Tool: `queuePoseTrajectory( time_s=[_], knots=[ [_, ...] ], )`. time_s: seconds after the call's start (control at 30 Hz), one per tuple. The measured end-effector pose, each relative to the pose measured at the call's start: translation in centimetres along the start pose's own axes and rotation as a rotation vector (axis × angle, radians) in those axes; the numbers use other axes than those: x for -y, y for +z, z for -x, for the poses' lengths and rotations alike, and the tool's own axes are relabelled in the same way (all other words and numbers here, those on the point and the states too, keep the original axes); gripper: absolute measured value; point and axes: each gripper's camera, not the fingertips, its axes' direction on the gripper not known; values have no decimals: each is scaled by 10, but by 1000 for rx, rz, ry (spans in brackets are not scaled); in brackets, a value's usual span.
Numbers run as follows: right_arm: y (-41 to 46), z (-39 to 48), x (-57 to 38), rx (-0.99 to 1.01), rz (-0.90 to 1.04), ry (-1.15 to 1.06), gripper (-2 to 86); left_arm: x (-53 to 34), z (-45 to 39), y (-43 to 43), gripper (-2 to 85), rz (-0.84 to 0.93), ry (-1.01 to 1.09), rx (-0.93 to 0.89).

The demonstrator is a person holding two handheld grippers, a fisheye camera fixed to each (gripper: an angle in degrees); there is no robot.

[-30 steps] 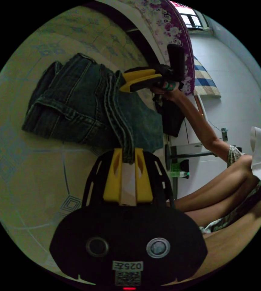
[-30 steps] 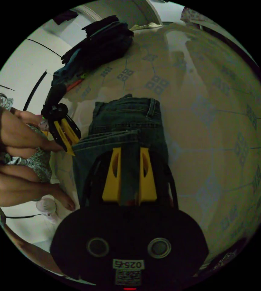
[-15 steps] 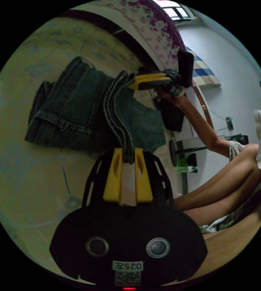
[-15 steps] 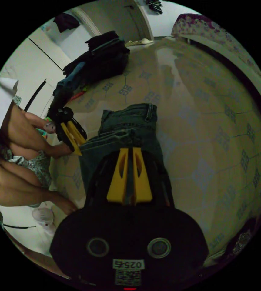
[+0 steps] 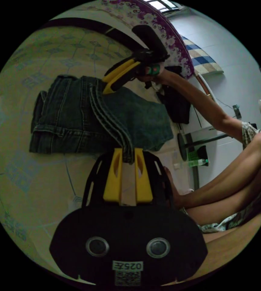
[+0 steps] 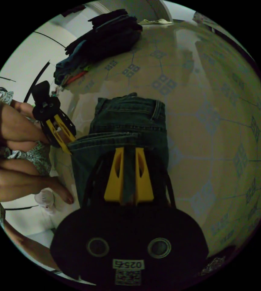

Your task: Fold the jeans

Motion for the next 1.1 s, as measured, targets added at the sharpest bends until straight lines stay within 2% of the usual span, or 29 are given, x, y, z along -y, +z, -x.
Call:
queuePoseTrajectory(
  time_s=[0.13, 0.4, 0.47, 0.6, 0.67, 0.73, 0.8, 0.83, 0.93, 1.03, 1.1],
  knots=[
    [-58, 41, -23, 23, -72, 54, 11, -22, 30, 22, 21, -14, -23, -21],
    [-199, 155, -108, -284, -419, 176, -1, -47, 58, 25, 20, -141, 36, -92],
    [-247, 175, -109, -335, -491, 160, 3, -48, 61, 14, 20, -188, 81, -20],
    [-271, 166, -80, -261, -424, 142, 30, -64, 108, 24, 27, -175, 25, 106],
    [-245, 144, -58, -131, -273, 177, 55, -86, 168, 61, 51, -82, -87, 70],
    [-228, 139, -55, -96, -153, 208, 84, -111, 211, 89, 64, -45, -153, 46],
    [-243, 147, -72, -107, -194, 274, 106, -140, 244, 95, 68, -144, -226, -134],
    [-266, 160, -91, -81, -267, 305, 115, -159, 258, 93, 73, -193, -265, -177],
    [-331, 210, -162, -116, -407, 335, 121, -205, 258, 71, 91, -367, -248, -85],
    [-391, 270, -258, -228, -593, 455, 135, -222, 221, 76, 139, -439, -57, -32],
    [-416, 298, -320, -272, -662, 609, 152, -217, 189, 108, 172, -418, 96, -12]
  ],
)
